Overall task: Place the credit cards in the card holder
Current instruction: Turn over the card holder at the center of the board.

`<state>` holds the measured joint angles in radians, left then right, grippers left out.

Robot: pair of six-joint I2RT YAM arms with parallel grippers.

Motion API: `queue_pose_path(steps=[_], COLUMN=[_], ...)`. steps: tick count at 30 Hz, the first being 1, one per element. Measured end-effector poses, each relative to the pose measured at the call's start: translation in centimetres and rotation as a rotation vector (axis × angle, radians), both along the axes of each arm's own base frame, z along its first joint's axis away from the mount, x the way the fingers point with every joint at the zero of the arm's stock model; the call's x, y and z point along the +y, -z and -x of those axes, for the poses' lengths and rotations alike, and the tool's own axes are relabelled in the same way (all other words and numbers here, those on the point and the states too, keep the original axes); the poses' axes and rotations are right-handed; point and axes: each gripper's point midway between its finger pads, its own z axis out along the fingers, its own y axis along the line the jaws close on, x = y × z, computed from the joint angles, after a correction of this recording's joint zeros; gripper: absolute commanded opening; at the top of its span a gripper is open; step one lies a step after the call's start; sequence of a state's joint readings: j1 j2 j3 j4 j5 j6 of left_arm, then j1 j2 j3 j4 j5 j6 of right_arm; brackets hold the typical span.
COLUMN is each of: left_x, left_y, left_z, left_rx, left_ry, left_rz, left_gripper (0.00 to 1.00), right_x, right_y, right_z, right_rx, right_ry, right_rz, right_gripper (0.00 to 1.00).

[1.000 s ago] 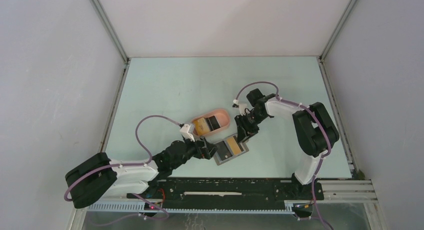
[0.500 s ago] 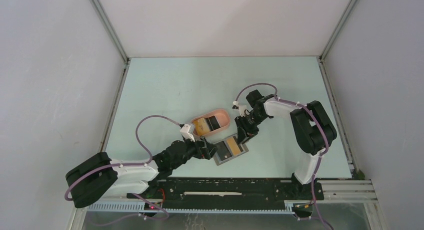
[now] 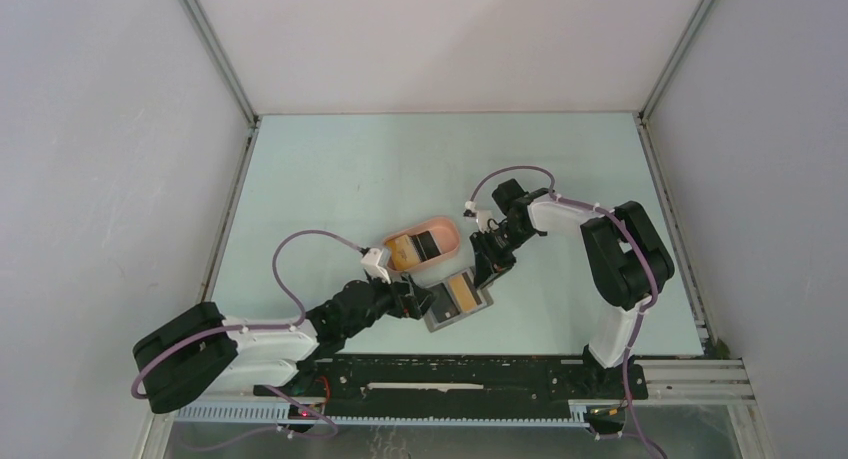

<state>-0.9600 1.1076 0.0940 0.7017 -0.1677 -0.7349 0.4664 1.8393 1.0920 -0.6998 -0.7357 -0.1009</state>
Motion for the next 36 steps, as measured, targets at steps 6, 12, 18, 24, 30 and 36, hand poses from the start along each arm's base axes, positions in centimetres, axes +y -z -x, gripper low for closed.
queue_pose_path(steps=[6,12,18,24,30,36], left_x=[-0.2,-0.6,-0.6,-0.7,-0.7,-1.0], left_y=[0.2,-0.3,-0.3,-0.4,-0.4,-0.4], left_z=[0.2,0.0,0.0,-0.1,0.0,0.1], left_rx=[0.008,0.001,0.002,0.000,0.004,0.017], left_ry=[0.014,0.016,0.017,0.017,0.019,0.025], left_rz=[-0.004,0.009,0.008,0.014,0.019,0.037], left_gripper=[0.98,0.98,0.98,0.98,0.98,0.98], right_x=[0.3,0.8,1.2,1.7,2.0,2.3], right_y=[-0.5,-1.2,-2.0,-2.9,-3.6,-4.2], right_z=[0.4,1.0,1.5,1.7,2.2,2.6], right_rx=[0.022,0.053,0.085,0.099,0.121,0.141], right_ry=[-0.007,-0.015,-0.025,-0.041,-0.055,-0.064], right_rz=[-0.030,-0.074,-0.122,-0.170,-0.216,-0.251], right_gripper=[0.27,0.28,0.30,0.35,0.35,0.29])
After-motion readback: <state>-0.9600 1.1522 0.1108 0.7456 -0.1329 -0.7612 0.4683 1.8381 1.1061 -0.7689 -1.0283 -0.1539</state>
